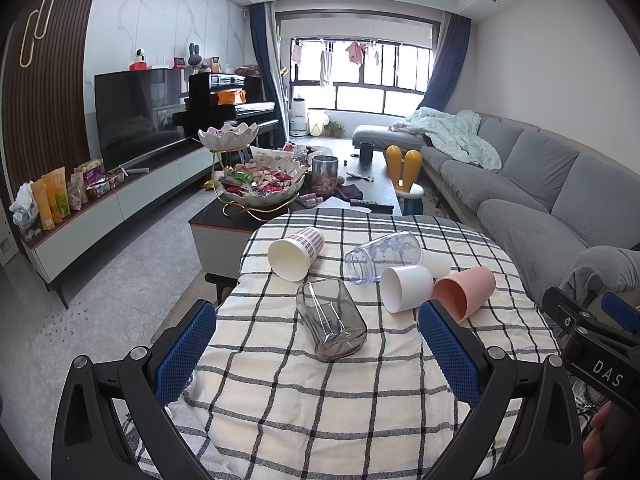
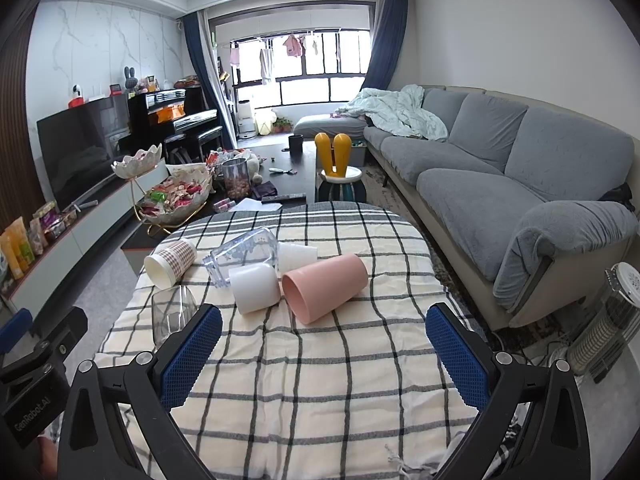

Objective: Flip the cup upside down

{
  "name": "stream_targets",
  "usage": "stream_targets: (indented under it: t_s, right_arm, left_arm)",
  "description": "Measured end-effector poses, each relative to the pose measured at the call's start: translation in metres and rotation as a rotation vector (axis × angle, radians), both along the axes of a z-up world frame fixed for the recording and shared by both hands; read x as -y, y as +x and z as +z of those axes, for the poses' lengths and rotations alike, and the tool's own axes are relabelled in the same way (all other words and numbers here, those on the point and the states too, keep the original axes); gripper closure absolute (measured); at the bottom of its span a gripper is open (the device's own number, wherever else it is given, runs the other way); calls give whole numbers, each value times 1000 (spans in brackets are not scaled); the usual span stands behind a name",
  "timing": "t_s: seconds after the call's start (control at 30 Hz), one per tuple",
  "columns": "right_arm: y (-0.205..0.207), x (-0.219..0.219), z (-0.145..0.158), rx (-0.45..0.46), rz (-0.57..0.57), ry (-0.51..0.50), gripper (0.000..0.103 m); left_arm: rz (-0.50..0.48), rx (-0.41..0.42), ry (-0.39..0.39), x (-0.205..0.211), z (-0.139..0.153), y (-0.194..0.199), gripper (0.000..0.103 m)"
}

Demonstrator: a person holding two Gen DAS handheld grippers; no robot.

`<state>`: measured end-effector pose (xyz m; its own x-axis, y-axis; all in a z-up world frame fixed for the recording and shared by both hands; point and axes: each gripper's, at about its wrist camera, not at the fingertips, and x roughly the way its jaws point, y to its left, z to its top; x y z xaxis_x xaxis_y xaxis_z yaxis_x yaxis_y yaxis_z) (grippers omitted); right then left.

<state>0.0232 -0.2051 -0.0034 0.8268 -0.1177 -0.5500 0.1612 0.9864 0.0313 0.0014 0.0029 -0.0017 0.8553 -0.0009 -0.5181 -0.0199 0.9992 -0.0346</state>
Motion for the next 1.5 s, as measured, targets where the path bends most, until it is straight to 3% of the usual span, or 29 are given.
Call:
stream_targets:
  t_s: [1.0, 1.3, 1.5]
  right_arm:
    - [3, -1, 0, 5, -4, -4, 1]
    - [28, 10, 5, -15, -71, -12, 1]
    - [53, 15, 2, -47, -115, 11, 1]
  left_arm:
    - [-10, -12, 0, 2, -1, 2, 0]
    - [-88, -77, 28, 16, -1, 36, 0]
    - [-189, -124, 105, 33, -2, 75, 0]
